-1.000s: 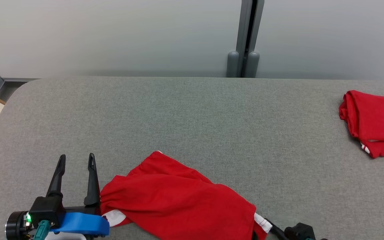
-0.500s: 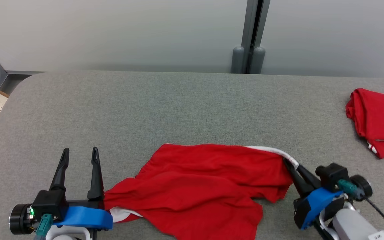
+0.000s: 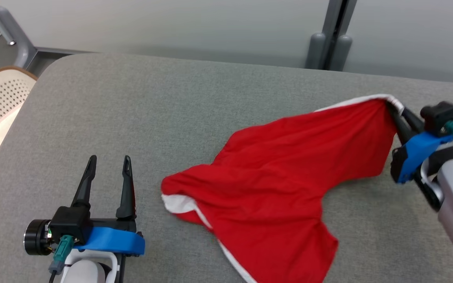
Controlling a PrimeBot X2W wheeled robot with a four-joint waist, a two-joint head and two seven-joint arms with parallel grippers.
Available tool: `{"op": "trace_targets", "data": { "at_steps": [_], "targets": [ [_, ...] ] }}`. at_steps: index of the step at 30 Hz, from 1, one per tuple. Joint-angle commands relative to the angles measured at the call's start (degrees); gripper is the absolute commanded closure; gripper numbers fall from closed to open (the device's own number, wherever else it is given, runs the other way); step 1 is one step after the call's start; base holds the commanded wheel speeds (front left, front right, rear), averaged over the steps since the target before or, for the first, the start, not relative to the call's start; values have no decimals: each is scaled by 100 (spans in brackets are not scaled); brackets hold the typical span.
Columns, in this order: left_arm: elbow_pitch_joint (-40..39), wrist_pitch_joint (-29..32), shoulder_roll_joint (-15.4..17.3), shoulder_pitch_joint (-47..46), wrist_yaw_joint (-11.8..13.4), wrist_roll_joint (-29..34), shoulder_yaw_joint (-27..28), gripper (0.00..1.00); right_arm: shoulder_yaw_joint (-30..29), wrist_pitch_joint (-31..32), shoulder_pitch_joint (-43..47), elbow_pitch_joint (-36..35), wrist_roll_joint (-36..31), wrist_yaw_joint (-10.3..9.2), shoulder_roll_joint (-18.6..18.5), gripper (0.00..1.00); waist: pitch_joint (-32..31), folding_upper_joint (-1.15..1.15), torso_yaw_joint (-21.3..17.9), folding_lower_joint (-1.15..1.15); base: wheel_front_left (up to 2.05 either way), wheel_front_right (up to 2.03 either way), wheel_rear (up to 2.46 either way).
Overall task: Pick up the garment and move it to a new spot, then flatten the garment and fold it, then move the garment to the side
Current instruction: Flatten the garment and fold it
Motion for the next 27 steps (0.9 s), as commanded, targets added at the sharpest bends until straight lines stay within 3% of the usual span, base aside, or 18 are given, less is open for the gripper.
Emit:
{"op": "trace_targets", "data": {
  "at_steps": [1, 5, 6, 7, 8, 16, 27],
  "targets": [
    [14, -15, -17, -98, -12, -10, -23, 0, 40, -28, -218, 150, 63, -2, -45, 100, 75, 0, 79, -1, 0, 0, 0],
    [24, -15, -23, -141, 4, -51, -62, 0, 4, -27, -673, 677, 184, -2, -97, 100, 138, 0, 135, -1, 0, 0, 0],
    [30, -15, -23, -148, 10, -55, -74, 0, -3, -28, -756, 802, 224, -2, -67, 91, 146, 0, 144, -1, 0, 0, 0],
    [35, -15, -24, -161, 16, -55, -90, 0, 39, -26, -804, 956, 241, -2, -37, 62, 156, 0, 155, -1, 0, 0, 0],
    [39, -15, -25, -172, 22, -59, -104, 0, 75, -25, -858, 1092, 269, -2, -14, 0, 159, 0, 162, -1, 0, 0, 0],
    [53, -15, -28, -172, 52, -78, -44, 0, 1, -26, -748, 893, 456, -2, 24, 0, 114, 0, -18, -1, 0, 0, 0],
    [25, -15, 0, 156, 23, 28, 208, 0, -991, -26, 1002, -933, 126, -1, 294, 0, -249, 0, -501, -1, 0, 0, 0]
  ]
}}
